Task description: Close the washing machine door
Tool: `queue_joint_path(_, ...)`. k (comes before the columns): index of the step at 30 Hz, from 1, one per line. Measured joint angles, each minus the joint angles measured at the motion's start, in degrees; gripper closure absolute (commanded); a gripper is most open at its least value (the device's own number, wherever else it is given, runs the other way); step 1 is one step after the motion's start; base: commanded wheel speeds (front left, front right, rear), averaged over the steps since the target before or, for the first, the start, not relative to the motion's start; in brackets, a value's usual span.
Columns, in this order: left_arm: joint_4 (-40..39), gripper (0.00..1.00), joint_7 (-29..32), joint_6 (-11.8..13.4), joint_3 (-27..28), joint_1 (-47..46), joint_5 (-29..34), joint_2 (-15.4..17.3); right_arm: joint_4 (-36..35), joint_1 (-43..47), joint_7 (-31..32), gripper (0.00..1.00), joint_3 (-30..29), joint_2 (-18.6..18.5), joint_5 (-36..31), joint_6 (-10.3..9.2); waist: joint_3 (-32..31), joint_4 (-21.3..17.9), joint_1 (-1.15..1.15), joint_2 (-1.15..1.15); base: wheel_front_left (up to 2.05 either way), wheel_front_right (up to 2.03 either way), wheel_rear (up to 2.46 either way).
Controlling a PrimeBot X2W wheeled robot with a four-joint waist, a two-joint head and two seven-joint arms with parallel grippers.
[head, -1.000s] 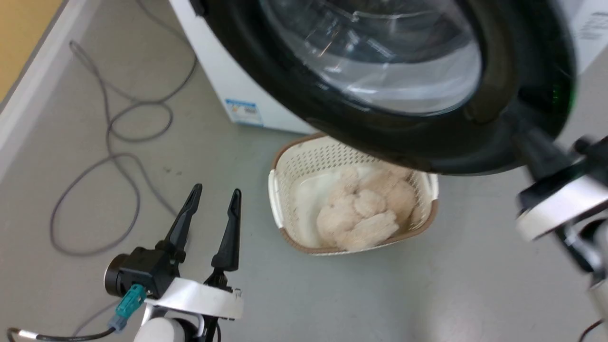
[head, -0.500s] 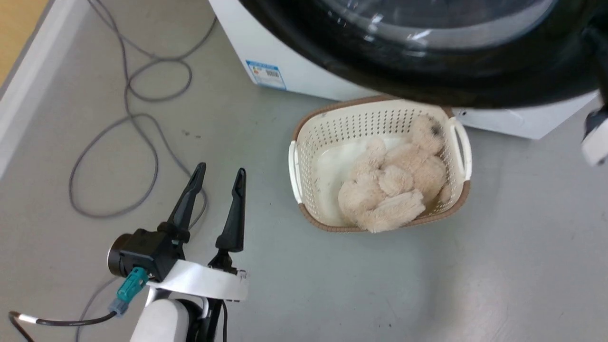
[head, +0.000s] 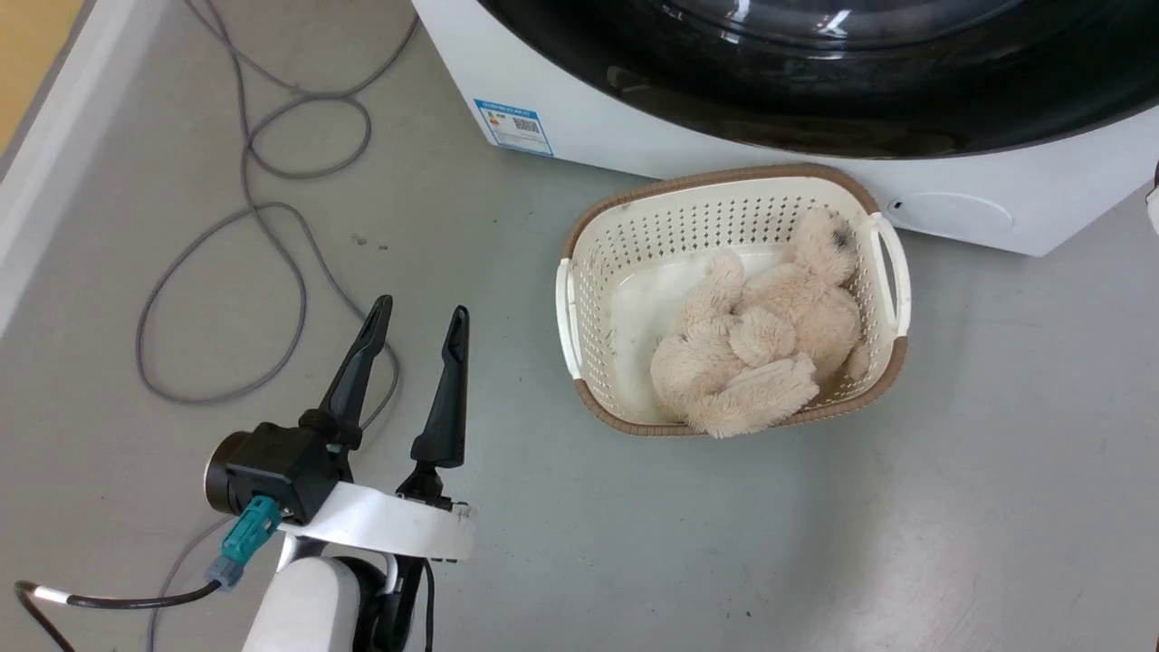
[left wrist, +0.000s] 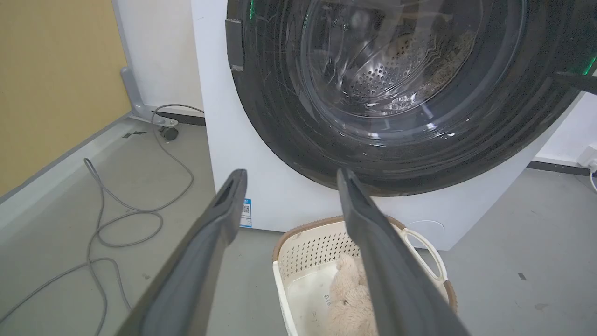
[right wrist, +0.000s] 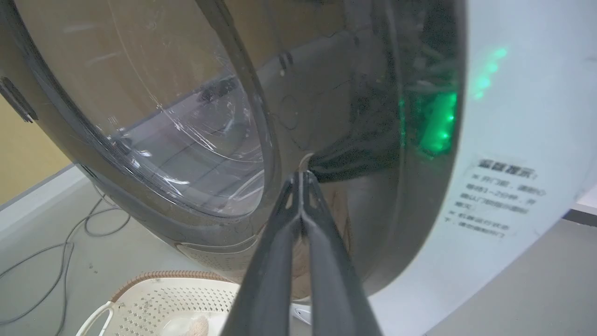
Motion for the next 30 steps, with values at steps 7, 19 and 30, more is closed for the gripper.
queue_joint_path(7, 0.29, 0.00, 0.00, 0.00, 0.71, 0.04, 0.47, -0.03, 2.10, -0.03, -2.36, 1.00, -1.01, 0.91, -0.46, 0.00, -2.09, -0.84, 0.00, 0.00, 0.00, 0.00, 0.00)
queue_joint_path(19, 2.21, 0.00, 0.00, 0.10, 3.63, 4.05, 0.11, -0.09, -4.61, 13.98, -9.64, 1.00, 0.90, 4.67, 1.96, -0.49, -11.24, -4.84, -0.01, 0.00, 0.00, 0.00, 0.00)
queue_joint_path(30, 3.50, 0.00, 0.00, 2.24, 5.92, 9.00, -0.37, -0.16, -19.48, 33.60, -12.81, 1.00, -4.11, 12.71, -5.05, -0.49, -20.27, -10.23, -0.01, 0.00, 0.00, 0.00, 0.00)
